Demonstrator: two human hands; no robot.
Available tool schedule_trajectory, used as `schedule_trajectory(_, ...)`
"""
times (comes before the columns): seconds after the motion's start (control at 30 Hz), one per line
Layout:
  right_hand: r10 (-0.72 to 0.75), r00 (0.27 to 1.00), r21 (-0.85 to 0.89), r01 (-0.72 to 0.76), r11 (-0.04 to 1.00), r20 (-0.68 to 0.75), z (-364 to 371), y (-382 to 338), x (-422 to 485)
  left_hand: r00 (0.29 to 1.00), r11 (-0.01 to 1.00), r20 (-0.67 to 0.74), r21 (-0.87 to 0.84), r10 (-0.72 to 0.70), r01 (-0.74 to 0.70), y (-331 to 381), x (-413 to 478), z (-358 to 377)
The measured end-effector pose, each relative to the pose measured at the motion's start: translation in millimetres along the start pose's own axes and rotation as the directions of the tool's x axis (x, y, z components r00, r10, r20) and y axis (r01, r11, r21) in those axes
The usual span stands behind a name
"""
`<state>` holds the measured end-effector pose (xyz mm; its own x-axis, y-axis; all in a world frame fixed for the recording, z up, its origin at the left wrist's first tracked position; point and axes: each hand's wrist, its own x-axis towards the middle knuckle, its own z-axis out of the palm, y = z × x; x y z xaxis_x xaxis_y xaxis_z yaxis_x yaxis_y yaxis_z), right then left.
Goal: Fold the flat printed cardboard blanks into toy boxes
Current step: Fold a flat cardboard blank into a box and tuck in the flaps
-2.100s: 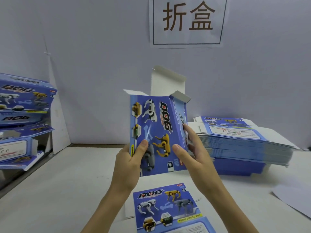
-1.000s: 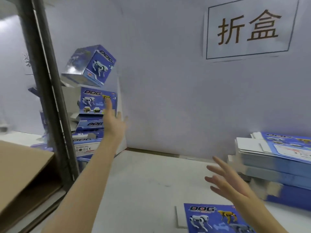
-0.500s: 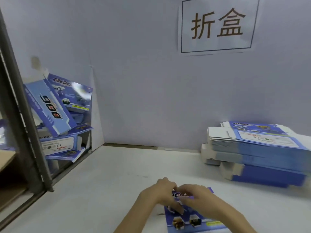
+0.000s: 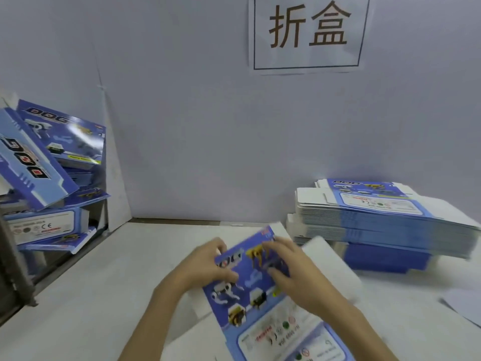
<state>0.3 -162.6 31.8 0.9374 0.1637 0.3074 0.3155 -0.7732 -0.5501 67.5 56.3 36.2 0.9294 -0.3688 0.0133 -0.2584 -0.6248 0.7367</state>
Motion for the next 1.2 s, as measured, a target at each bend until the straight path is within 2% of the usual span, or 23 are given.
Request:
schedule_trajectory(0.07, 0.003, 0.969, -0.006, -0.004, 1.000, -0.249, -6.2, -5.2, -1.3, 0.985, 0.967, -0.163, -0.235, 0.062, -0.100, 5.5, -8.4, -23.7)
schedule_trajectory(0.13, 0.024, 0.879, 0.032, -0.010, 0.999, -0.476, -12.8, -11.6, -3.3, 0.941, 0.865, -0.323, -0.437, 0.102, -0.244, 11.2, -19.2, -44.6)
schedule_trajectory(0.17, 0.052, 0.852, 0.101, 0.001, 0.995, -0.521, -15.3, -14.9, -4.0, 0.921, 0.795, -0.375, -0.524, 0.107, -0.306, 14.6, -23.9, -51.4)
schedule_trajectory(0.23, 0.143, 0.896, 0.374, 0.028, 0.927, -0.421, -19.7, -25.5, -5.1, 0.902, 0.668, -0.414, -0.639, 0.119, -0.382, 22.8, -29.2, -55.3)
schedule_trajectory(0.27, 0.155, 0.930, 0.529, 0.048, 0.847, -0.333, -20.8, -31.9, -5.6, 0.898, 0.636, -0.418, -0.658, 0.137, -0.404, 27.8, -30.3, -54.1)
schedule_trajectory(0.3, 0.148, 0.945, 0.645, 0.081, 0.760, -0.292, -21.6, -36.9, -6.4, 0.899, 0.619, -0.406, -0.668, 0.163, -0.413, 33.0, -31.2, -51.6)
schedule_trajectory(0.33, 0.158, 0.935, 0.703, 0.119, 0.701, -0.316, -22.5, -39.7, -6.4, 0.906, 0.604, -0.372, -0.682, 0.199, -0.413, 37.3, -31.5, -49.2)
schedule_trajectory(0.47, 0.263, 0.830, 0.777, 0.283, 0.563, -0.492, -34.8, -39.3, -7.9, 0.922, 0.487, -0.164, -0.809, 0.352, -0.330, 39.3, -36.6, -45.7)
schedule_trajectory(0.53, 0.303, 0.806, 0.789, 0.294, 0.540, -0.508, -40.1, -35.2, -7.6, 0.935, 0.546, -0.036, -0.803, 0.352, -0.237, 42.5, -39.2, -37.1)
schedule_trajectory(0.6, 0.281, 0.827, 0.740, 0.221, 0.636, -0.488, -39.1, -31.9, -6.2, 0.957, 0.670, 0.025, -0.719, 0.289, -0.183, 49.6, -37.3, -20.3)
schedule_trajectory(0.7, 0.221, 0.861, 0.527, 0.063, 0.847, -0.458, -34.9, -36.0, -5.4, 0.981, 0.741, -0.012, -0.653, 0.194, -0.155, 61.5, -34.9, -1.6)
schedule_trajectory(0.77, 0.119, 0.848, 0.203, -0.013, 0.979, -0.517, -32.5, -36.8, -8.5, 0.979, 0.787, -0.052, -0.588, 0.195, -0.188, 67.6, -36.4, 2.5)
schedule_trajectory(0.8, 0.029, 0.840, 0.003, -0.032, 0.999, -0.541, -29.9, -35.4, -9.3, 0.977, 0.816, -0.064, -0.541, 0.204, -0.206, 69.6, -37.0, 3.3)
schedule_trajectory(0.83, -0.058, 0.835, -0.148, -0.029, 0.989, -0.548, -27.1, -34.4, -9.6, 0.974, 0.835, -0.067, -0.504, 0.216, -0.220, 70.8, -37.2, 4.1)
schedule_trajectory(0.9, -0.162, 0.827, -0.258, 0.022, 0.966, -0.538, -24.6, -35.6, -9.2, 0.971, 0.850, -0.066, -0.473, 0.230, -0.233, 72.2, -37.2, 5.8)
schedule_trajectory(1.1, -0.332, 0.836, -0.258, 0.237, 0.937, -0.438, -31.5, -34.8, -10.1, 0.958, 0.898, -0.158, -0.339, 0.240, -0.281, 78.2, -40.6, 7.6)
schedule_trajectory(1.2, -0.388, 0.780, -0.289, 0.275, 0.917, -0.490, -43.6, -29.3, -10.3, 0.938, 0.886, -0.246, -0.337, 0.244, -0.319, 71.8, -38.2, -4.7)
